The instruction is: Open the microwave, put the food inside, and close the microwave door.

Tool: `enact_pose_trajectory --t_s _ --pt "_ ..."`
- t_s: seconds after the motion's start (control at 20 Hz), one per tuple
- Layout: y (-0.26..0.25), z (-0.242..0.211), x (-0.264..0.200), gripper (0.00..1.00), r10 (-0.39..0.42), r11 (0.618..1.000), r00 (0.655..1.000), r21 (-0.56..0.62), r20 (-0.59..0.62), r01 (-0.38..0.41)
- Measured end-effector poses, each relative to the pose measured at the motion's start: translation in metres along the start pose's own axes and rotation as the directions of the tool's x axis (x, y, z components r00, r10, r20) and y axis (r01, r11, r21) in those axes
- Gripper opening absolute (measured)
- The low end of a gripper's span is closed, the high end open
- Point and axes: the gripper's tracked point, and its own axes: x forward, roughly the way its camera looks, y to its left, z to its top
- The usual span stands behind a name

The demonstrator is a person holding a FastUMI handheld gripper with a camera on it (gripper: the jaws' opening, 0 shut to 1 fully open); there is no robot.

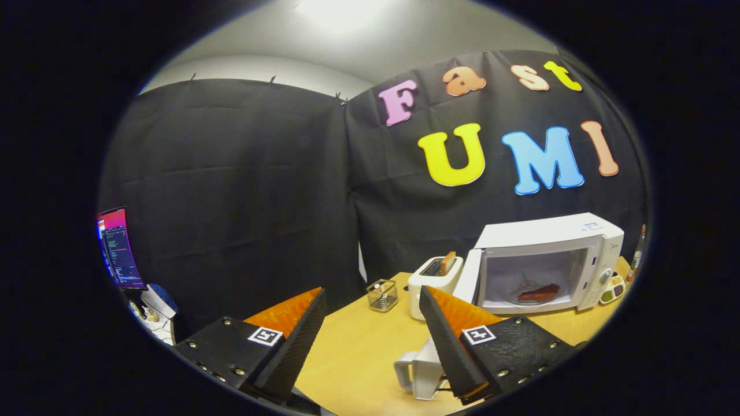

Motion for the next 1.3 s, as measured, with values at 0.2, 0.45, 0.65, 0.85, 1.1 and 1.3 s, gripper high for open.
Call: enact_pose_trajectory --t_s 0.2,0.45,0.65,0.85,1.1,1.3 --pt "0.026 -0.034 0.006 0.97 0.058 0.998 0.996 -0.002 -0.067 -0.059" --pt "0.037 -0.071 0.009 0.9 0.097 0.995 0.985 0.0 -0.142 -0.098" --pt "0.012 -0.093 0.017 0.41 0.037 0.999 0.981 0.004 -0.191 -0.037" --pt "-0.018 -0.095 0.024 0.12 -0.031 0.999 0.976 0.026 -0.215 0.038" --pt "-0.046 -0.1 0.02 0.01 -0.086 0.996 0.968 -0.013 -0.237 0.085" --pt "-0.097 -0.096 0.007 0.01 -0.187 0.982 0.952 -0.035 -0.244 0.184"
